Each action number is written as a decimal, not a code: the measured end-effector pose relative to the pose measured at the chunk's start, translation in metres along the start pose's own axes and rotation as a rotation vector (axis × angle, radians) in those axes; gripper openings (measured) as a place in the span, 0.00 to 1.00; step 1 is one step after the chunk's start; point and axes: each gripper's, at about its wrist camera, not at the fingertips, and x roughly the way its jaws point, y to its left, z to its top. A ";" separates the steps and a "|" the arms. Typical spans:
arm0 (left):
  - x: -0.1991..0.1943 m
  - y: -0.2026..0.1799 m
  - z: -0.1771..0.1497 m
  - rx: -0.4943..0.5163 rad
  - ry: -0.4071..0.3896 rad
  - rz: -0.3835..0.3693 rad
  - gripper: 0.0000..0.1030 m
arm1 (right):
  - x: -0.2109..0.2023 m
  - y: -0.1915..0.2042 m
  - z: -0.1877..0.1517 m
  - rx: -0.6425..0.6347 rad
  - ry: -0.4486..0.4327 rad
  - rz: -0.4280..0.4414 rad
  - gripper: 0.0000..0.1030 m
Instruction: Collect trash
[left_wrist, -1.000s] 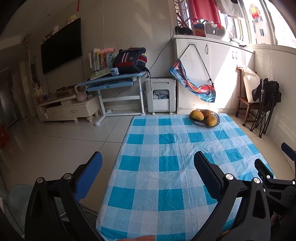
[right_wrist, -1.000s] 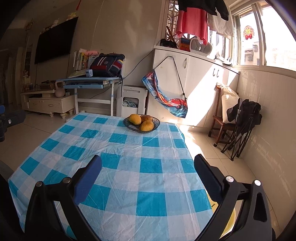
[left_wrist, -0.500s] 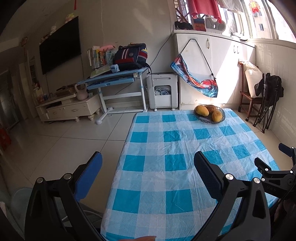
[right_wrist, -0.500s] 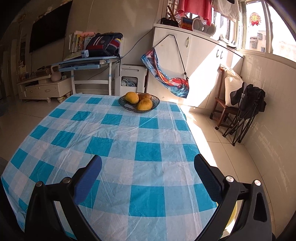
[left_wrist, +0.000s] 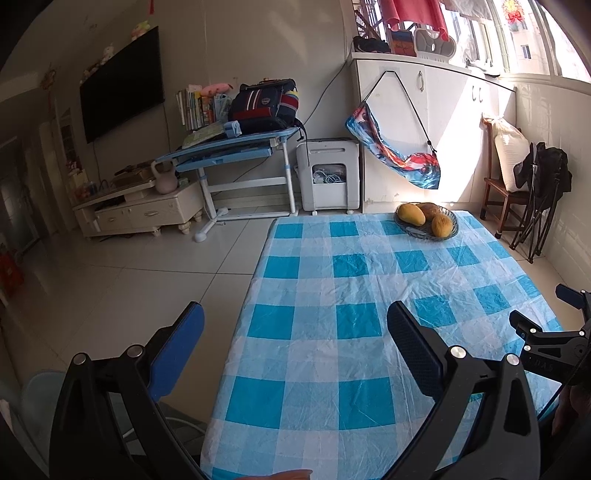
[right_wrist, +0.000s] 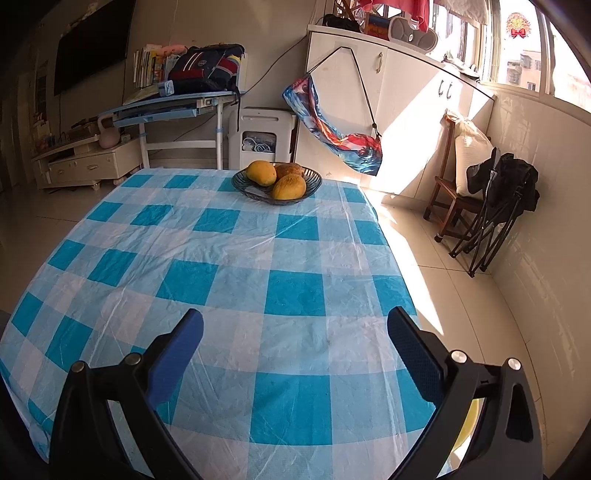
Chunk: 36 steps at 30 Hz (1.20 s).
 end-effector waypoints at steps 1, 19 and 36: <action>0.001 0.000 0.000 -0.002 0.001 0.000 0.93 | 0.002 0.000 0.001 0.001 0.004 0.000 0.93; 0.016 0.007 -0.007 -0.038 0.037 -0.031 0.93 | 0.040 0.006 0.018 -0.035 0.091 0.002 0.93; 0.040 0.000 0.014 0.034 0.112 -0.085 0.93 | 0.092 0.008 0.026 -0.073 0.232 0.037 0.93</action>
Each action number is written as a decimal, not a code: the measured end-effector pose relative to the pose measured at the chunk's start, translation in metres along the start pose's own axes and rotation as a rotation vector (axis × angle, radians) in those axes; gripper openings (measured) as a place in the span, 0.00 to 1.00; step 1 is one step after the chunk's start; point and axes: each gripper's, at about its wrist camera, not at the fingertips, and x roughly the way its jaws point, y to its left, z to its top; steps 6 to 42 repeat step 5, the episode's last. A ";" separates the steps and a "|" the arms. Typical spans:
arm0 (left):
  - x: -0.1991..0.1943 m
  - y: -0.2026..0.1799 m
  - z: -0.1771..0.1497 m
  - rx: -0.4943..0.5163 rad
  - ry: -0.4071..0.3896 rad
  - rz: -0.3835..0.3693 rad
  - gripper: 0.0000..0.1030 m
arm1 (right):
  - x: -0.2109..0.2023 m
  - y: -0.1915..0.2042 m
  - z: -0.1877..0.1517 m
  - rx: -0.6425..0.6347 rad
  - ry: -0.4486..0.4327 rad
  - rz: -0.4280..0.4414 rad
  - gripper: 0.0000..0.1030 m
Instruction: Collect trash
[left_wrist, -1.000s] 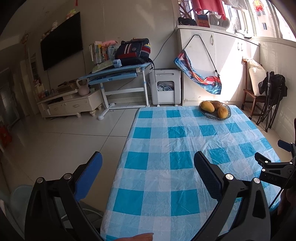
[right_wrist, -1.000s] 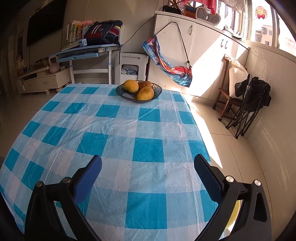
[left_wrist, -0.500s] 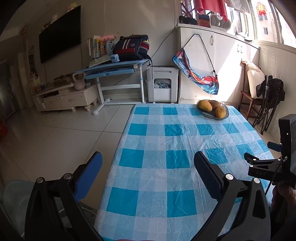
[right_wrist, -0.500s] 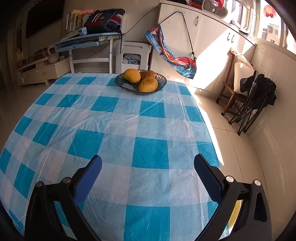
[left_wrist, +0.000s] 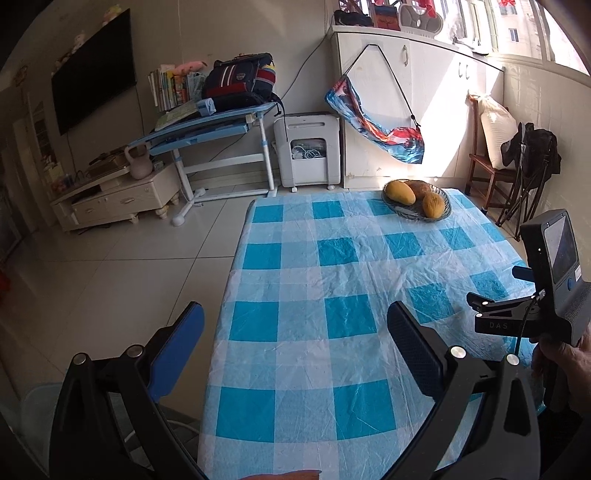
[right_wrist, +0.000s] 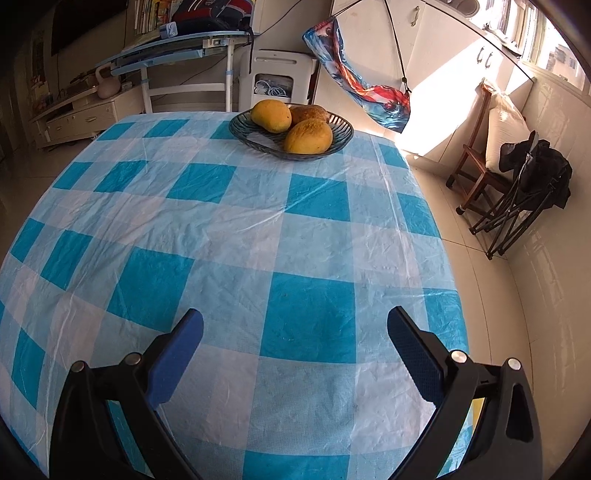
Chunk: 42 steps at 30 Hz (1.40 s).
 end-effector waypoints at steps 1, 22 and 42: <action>0.003 0.004 0.000 -0.020 0.008 -0.007 0.93 | 0.004 -0.001 0.001 -0.005 0.008 0.000 0.93; 0.018 0.016 -0.008 -0.085 0.067 -0.016 0.93 | 0.012 -0.007 0.003 0.010 0.024 0.000 0.93; 0.018 0.016 -0.008 -0.085 0.067 -0.016 0.93 | 0.012 -0.007 0.003 0.010 0.024 0.000 0.93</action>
